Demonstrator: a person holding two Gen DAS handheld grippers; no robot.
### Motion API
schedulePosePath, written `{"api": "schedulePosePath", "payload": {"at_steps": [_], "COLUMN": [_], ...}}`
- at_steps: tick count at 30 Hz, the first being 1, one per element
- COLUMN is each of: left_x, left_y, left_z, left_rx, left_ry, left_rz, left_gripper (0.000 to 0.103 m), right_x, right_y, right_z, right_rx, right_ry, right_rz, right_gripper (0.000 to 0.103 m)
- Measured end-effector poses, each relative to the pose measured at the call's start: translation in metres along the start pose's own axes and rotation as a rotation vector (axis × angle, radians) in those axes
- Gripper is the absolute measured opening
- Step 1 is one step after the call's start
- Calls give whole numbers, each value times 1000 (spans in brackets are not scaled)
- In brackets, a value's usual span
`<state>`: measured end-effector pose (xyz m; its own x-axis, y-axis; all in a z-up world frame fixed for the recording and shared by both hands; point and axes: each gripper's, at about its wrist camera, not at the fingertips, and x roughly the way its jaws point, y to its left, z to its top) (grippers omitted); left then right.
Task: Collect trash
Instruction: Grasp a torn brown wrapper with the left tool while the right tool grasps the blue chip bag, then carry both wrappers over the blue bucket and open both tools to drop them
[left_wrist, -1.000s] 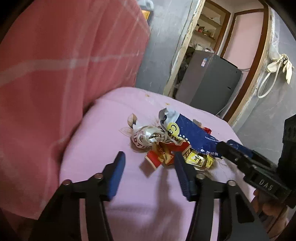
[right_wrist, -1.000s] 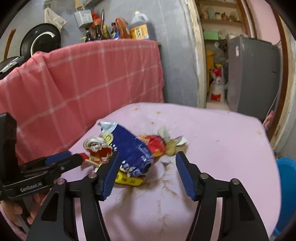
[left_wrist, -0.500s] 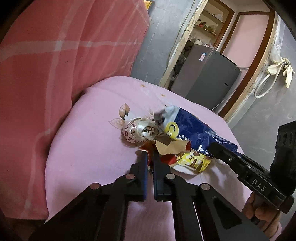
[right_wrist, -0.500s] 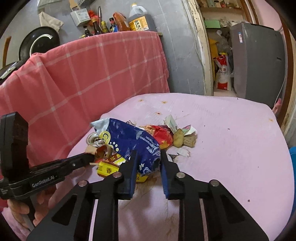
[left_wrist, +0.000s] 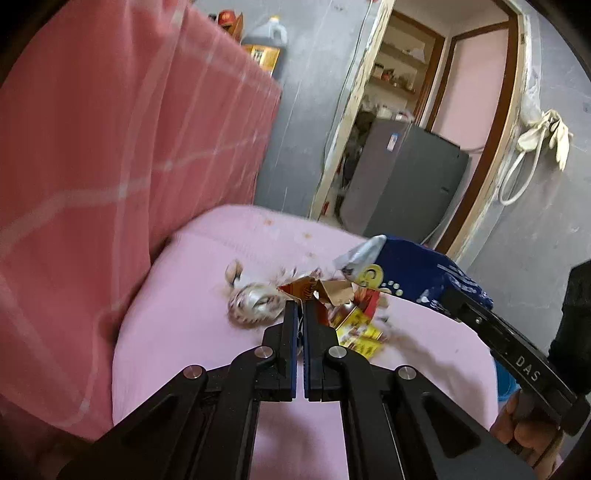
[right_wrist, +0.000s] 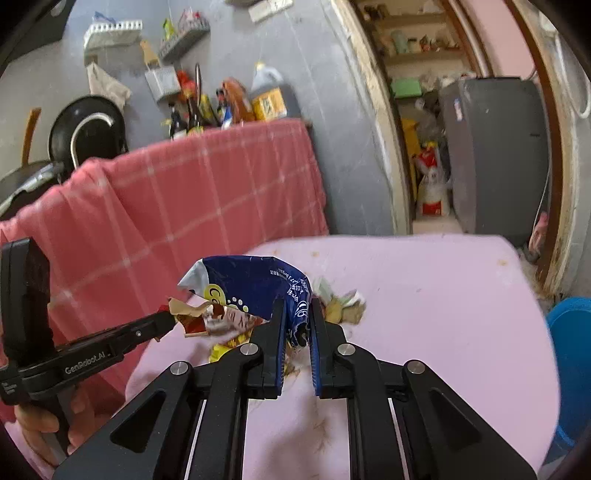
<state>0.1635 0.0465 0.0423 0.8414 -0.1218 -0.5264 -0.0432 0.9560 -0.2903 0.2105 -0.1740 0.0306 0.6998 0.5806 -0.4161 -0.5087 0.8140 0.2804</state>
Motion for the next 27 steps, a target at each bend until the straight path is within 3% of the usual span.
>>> {"api": "schedulePosePath", "payload": {"at_steps": [12,18,27], "left_x": [-30,-40,-17], "left_y": [-63,-113,-200], "left_z": [20,24,25], "left_rx": [57,114,159], "left_ry": [-226,-321,-303], "left_rz": [-103,-183,-308], "left_gripper": [1,1,1], "right_x": [-83,-123,-181], "right_y": [-18,-40,-89], "right_z": [33,39,33], "right_rx": [0,-3,25], "right_ry": [-308,-402,-493], "right_rz": [-124,-210,-401], "right_gripper": [9,9,9]}}
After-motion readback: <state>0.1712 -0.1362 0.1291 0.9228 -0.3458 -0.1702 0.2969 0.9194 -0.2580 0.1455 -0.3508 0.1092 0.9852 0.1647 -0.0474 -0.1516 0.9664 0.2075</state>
